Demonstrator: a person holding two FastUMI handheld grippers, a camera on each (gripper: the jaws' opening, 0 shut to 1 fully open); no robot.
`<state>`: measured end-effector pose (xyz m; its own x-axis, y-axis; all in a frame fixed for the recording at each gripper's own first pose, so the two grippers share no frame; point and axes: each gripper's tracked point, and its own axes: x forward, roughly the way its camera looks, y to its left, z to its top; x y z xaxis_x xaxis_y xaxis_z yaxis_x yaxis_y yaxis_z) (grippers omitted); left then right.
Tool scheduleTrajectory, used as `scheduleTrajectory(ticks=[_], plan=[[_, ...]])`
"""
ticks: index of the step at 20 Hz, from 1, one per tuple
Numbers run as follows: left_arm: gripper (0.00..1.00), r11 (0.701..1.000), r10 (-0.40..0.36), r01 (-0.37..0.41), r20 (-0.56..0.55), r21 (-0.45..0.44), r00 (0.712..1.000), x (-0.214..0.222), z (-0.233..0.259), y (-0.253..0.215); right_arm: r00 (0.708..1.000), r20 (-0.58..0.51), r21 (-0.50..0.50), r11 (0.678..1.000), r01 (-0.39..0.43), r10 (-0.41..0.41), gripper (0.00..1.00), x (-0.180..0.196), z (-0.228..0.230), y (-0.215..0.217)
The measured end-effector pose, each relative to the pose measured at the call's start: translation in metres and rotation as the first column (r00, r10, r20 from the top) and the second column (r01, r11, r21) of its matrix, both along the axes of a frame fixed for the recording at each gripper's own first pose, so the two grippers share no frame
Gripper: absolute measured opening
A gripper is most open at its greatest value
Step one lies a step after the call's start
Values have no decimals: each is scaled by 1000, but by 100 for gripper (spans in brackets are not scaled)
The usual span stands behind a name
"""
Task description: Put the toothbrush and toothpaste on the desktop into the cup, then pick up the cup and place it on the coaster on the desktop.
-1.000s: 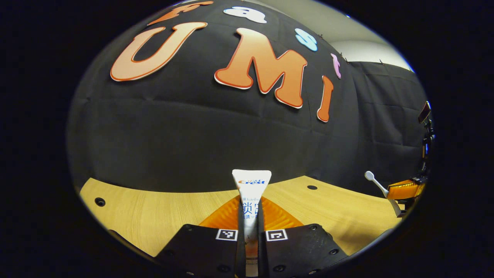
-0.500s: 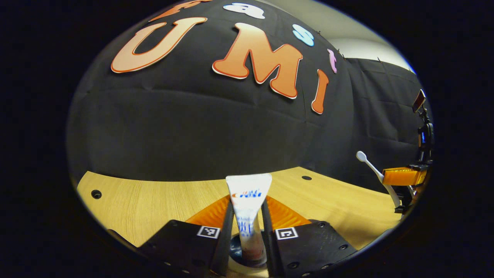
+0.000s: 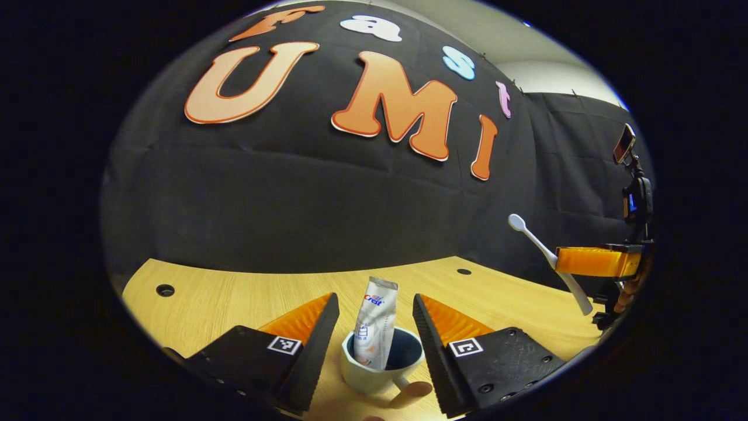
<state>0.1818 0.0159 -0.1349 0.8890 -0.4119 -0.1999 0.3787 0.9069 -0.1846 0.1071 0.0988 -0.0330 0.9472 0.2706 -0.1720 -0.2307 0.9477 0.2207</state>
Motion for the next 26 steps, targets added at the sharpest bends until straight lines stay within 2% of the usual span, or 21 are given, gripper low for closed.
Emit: scheduleTrajectory(ticks=[3, 4, 5, 8, 9, 10, 16, 21, 26], plan=[[76, 1000, 31, -31, 19, 2, 999, -21, 11, 7, 999, 37, 76, 997, -26, 24, 1, 11, 13, 16], [78, 999, 31, -32, 24, 3, 999, -30, 16, 8, 998, 54, 89, 995, -34, 29, 1, 14, 19, 21], [83, 999, 37, -38, 35, 7, 999, -38, 19, 9, 997, 73, 97, 994, -40, 33, 1, 17, 24, 24], [84, 999, 37, -37, 31, 11, 999, -64, 20, 13, 991, 122, 127, 990, -66, 50, 1, 25, 39, 37], [92, 999, 43, -43, 21, 11, 999, -72, 17, 14, 989, 135, 134, 988, -78, 59, 1, 28, 43, 41], [96, 999, 48, -48, 18, 8, 999, -79, 18, 15, 986, 153, 141, 986, -90, 68, 1, 30, 48, 47], [96, 999, 34, -34, 10, -7, 999, -120, 14, 11, 960, 241, 235, 951, -199, 141, 1, 47, 63, 82], [96, 998, 36, -36, -13, -42, 999, -143, 10, 10, 943, 281, 266, 929, -257, 180, 1, 64, 63, 106], [96, 997, 53, -55, -33, -53, 998, -137, -2, 20, 936, 279, 253, 924, -285, 213, 1, 87, 38, 133]])
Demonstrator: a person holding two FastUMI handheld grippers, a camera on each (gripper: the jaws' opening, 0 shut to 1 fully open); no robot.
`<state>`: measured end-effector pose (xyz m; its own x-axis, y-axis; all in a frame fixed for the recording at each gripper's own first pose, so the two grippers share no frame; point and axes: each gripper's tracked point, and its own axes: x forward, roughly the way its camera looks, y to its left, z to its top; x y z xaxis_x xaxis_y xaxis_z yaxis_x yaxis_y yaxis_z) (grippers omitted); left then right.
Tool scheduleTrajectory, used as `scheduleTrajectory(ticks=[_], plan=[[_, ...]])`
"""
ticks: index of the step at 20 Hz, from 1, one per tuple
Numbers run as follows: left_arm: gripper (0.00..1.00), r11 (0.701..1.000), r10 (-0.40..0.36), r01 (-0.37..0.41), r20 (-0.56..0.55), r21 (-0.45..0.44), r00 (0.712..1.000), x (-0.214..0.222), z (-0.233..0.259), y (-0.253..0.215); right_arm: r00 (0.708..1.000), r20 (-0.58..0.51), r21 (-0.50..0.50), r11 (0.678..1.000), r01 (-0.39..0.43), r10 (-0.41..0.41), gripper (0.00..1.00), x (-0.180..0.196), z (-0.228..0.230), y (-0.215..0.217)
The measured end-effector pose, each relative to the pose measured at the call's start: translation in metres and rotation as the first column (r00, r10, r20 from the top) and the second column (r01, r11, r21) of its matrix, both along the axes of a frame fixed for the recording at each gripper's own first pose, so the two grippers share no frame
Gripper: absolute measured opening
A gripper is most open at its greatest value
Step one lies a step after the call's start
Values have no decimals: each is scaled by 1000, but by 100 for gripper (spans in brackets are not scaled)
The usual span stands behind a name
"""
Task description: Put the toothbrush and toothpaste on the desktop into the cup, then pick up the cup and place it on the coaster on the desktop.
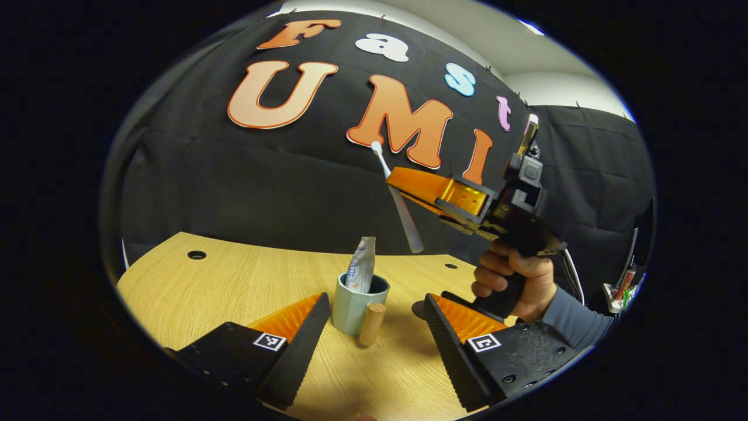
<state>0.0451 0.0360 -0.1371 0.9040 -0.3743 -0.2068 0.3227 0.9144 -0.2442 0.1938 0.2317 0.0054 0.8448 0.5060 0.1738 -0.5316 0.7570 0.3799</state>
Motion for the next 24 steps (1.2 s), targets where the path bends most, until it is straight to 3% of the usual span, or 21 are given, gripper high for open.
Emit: scheduleTrajectory(ticks=[11, 18, 24], plan=[[96, 1000, 28, -28, -56, 1, 998, 7, -27, 11, 999, 43, -120, 993, 12, -7, 2, 27, -51, 27], [96, 999, 32, -32, -94, 5, 995, -2, -36, 8, 991, 119, -274, 957, 93, -62, 6, 20, -62, 21], [96, 998, 63, -64, -119, -10, 991, -9, -42, 10, 994, 74, -198, 976, 93, -79, 7, 12, -58, 2]])
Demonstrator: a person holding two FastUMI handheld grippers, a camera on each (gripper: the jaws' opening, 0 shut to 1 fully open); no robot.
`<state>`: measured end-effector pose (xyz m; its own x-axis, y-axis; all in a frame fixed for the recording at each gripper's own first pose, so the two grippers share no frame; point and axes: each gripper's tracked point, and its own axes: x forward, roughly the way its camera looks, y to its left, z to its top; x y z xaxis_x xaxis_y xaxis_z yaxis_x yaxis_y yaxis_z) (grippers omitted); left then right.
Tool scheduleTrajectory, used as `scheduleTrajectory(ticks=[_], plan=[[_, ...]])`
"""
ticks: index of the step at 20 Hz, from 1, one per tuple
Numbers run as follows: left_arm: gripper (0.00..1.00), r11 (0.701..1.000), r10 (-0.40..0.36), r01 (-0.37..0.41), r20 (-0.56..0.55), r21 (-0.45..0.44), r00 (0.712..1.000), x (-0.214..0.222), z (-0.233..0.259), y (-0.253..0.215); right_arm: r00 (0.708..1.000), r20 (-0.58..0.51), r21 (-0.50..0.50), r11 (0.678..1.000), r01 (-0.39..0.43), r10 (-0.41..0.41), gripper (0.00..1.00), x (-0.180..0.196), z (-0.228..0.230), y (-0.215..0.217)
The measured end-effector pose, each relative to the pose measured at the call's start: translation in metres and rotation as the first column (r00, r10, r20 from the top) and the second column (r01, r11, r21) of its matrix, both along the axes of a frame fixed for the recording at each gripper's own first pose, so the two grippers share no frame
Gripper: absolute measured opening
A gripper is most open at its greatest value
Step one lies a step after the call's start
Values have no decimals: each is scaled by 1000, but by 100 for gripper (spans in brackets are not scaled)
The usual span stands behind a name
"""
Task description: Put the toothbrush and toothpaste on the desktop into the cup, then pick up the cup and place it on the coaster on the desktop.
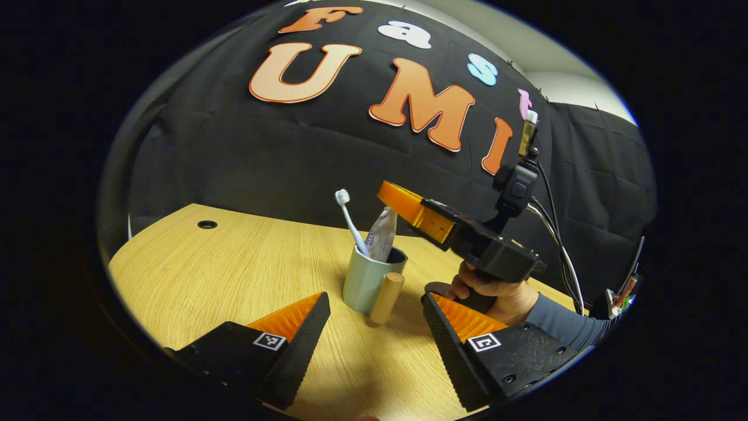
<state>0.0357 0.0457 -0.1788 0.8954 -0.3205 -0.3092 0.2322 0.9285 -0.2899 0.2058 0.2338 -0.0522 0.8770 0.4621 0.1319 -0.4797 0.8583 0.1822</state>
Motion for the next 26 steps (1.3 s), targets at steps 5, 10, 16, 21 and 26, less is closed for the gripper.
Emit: scheduleTrajectory(ticks=[5, 10, 16, 21, 26], plan=[[96, 998, 62, -61, -38, 23, 997, 12, 2, 7, 999, -20, -38, 999, 37, -38, 23, -15, 20, -38], [97, 993, 82, -78, -35, 84, 996, 31, 27, 2, 994, -57, -89, 992, 92, -97, 65, -37, 36, -83], [96, 976, 40, -26, -57, 214, 998, 60, 57, -20, 986, -53, -156, 977, 149, -159, 89, -70, 58, -129], [96, 975, 38, 16, -235, 222, 971, 80, 37, -27, 983, -52, -173, 971, 165, -177, 95, -101, 78, -157], [97, 968, -2, 102, -401, 228, 916, 98, 18, -32, 981, -39, -217, 959, 179, -192, 96, -127, 68, -179]])
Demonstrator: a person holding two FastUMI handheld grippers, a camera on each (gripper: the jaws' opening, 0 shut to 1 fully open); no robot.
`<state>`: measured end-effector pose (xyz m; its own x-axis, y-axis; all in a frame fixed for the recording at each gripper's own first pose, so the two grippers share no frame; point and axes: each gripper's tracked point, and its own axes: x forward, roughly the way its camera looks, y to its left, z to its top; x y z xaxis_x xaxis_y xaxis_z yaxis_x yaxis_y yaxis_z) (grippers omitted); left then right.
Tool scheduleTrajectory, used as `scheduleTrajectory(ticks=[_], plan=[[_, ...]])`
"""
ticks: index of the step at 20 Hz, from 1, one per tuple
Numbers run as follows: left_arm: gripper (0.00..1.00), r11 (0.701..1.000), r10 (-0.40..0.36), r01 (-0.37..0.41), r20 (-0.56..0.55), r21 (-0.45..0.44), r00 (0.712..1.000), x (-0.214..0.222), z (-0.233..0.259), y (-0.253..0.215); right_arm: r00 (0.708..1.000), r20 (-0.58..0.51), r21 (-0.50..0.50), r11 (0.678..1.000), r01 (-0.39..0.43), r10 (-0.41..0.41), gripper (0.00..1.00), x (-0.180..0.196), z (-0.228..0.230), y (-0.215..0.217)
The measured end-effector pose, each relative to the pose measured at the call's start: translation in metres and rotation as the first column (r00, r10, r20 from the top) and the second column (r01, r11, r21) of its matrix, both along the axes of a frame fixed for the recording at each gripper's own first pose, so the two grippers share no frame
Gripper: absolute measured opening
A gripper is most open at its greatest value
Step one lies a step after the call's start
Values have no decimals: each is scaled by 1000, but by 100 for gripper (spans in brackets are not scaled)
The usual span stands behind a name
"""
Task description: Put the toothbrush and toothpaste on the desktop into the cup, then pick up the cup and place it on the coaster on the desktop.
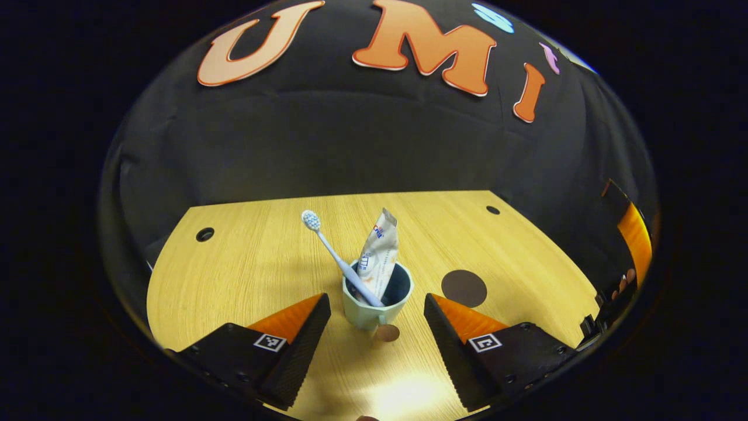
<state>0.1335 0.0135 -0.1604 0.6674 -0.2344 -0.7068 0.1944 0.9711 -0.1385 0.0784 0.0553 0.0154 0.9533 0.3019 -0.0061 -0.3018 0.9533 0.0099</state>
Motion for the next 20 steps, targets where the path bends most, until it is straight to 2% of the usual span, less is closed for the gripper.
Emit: scheduleTrajectory(ticks=[3, 6, 10, 14, 16, 18, 19, 20], plan=[[97, 999, -39, 40, -106, 10, 994, 6, -14, -9, 1000, -15, 5, 1000, 10, -10, 97, -14, -6, -11], [97, 997, -45, 57, -180, 59, 983, 9, -29, -13, 999, -33, 20, 1000, 21, -20, 97, -27, -9, -17], [97, 994, -23, 50, -259, 95, 966, 7, -54, -14, 999, -25, -15, 999, 33, -33, 97, -39, -9, -23], [98, 994, 15, 26, -360, 108, 933, -3, -87, -12, 999, -44, 16, 999, -30, 30, 97, -53, -16, -9], [100, 993, 29, 15, -374, 115, 927, -3, -89, -9, 999, -44, 1, 1000, -21, 21, 97, -54, -19, -10], [94, 993, 21, 26, -386, 115, 922, -4, -90, -13, 998, -53, -15, 1000, -17, 16, 98, -53, -25, -8], [82, 991, 18, 35, -389, 130, 921, -4, -89, -14, 998, -59, -15, 1000, -24, 23, 98, -54, -26, -6], [83, 988, 17, 45, -397, 146, 918, -5, -90, -14, 998, -64, -11, 1000, -30, 29, 98, -55, -29, -3]])
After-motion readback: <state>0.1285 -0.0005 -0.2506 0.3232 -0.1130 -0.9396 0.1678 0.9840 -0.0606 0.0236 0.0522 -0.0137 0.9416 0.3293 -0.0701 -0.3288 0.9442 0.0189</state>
